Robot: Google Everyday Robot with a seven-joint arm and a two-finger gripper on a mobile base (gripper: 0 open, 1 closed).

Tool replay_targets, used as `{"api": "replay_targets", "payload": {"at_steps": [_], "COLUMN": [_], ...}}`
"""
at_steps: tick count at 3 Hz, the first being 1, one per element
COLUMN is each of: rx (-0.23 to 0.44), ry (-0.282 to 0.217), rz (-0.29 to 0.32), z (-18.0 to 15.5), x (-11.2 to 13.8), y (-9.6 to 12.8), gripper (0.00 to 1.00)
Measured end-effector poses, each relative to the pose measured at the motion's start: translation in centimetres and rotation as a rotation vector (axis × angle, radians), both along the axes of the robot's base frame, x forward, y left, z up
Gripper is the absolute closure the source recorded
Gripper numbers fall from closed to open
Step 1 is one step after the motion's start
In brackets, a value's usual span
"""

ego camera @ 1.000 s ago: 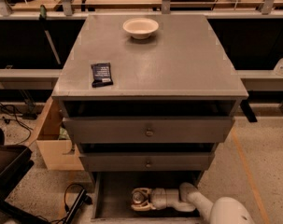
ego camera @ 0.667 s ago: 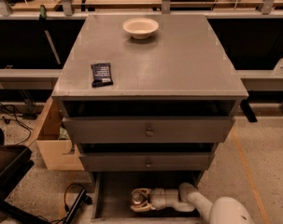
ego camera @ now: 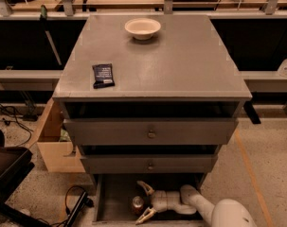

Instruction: Place coke can into bottom drawer

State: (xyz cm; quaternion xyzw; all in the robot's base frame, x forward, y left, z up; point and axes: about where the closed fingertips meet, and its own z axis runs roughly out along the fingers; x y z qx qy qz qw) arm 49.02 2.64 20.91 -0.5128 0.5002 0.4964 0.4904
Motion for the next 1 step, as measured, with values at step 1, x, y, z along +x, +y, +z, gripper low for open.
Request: {"api": "replay_targets", "payload": {"at_steps": [1], "rx": [0.000], "ry": [0.000], "rz": [0.000], "z": [0.00], "x": [0.00], "y": [0.01], "gripper": [0.00]}}
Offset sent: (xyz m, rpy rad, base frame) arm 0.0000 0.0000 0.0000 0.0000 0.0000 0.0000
